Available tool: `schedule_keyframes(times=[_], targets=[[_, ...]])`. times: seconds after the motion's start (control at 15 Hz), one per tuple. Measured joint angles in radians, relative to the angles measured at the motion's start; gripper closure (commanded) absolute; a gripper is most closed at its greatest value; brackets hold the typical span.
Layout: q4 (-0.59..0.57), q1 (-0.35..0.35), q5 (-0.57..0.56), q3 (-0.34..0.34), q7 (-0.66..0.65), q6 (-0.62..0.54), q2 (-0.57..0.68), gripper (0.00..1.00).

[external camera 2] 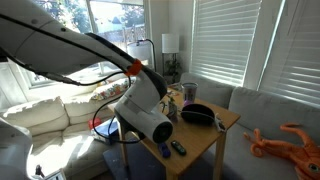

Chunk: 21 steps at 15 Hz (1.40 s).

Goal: Place the two packets on the table upright

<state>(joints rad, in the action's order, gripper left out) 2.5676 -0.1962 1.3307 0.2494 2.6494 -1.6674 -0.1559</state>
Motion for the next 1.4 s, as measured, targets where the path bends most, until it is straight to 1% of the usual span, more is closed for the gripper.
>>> schedule_keyframes(times=[0.07,0.33,0.4,0.47,0.53,0.6,0.67,0.73,0.8,0.87,0.93,1.07,1.27,1.4], targets=[[0.0,0.0,0.0,-0.002,0.0,-0.003,0.001,0.6],[0.0,0.0,-0.001,-0.01,0.0,-0.027,0.003,0.32],[0.0,0.0,-0.001,-0.012,0.0,-0.031,0.004,0.76],[0.0,0.0,-0.001,-0.013,0.0,-0.034,0.004,0.72],[0.0,0.0,-0.002,-0.013,0.0,-0.035,0.004,0.73],[0.0,0.0,-0.002,-0.013,0.0,-0.037,0.004,0.79],[0.0,0.0,-0.002,-0.013,0.0,-0.039,0.004,0.88],[0.0,0.0,-0.002,-0.013,0.0,-0.039,0.004,0.95],[0.0,0.0,-0.003,-0.013,0.0,-0.04,0.004,0.78],[0.0,0.0,-0.003,-0.013,0.0,-0.04,0.004,0.57],[0.0,0.0,-0.003,-0.013,0.0,-0.042,0.004,0.56],[0.0,0.0,-0.003,-0.016,0.0,-0.056,0.004,0.45],[-0.001,0.004,-0.005,-0.046,-0.032,-0.125,-0.015,0.23],[-0.003,0.009,-0.016,-0.08,-0.113,-0.174,-0.048,0.11]])
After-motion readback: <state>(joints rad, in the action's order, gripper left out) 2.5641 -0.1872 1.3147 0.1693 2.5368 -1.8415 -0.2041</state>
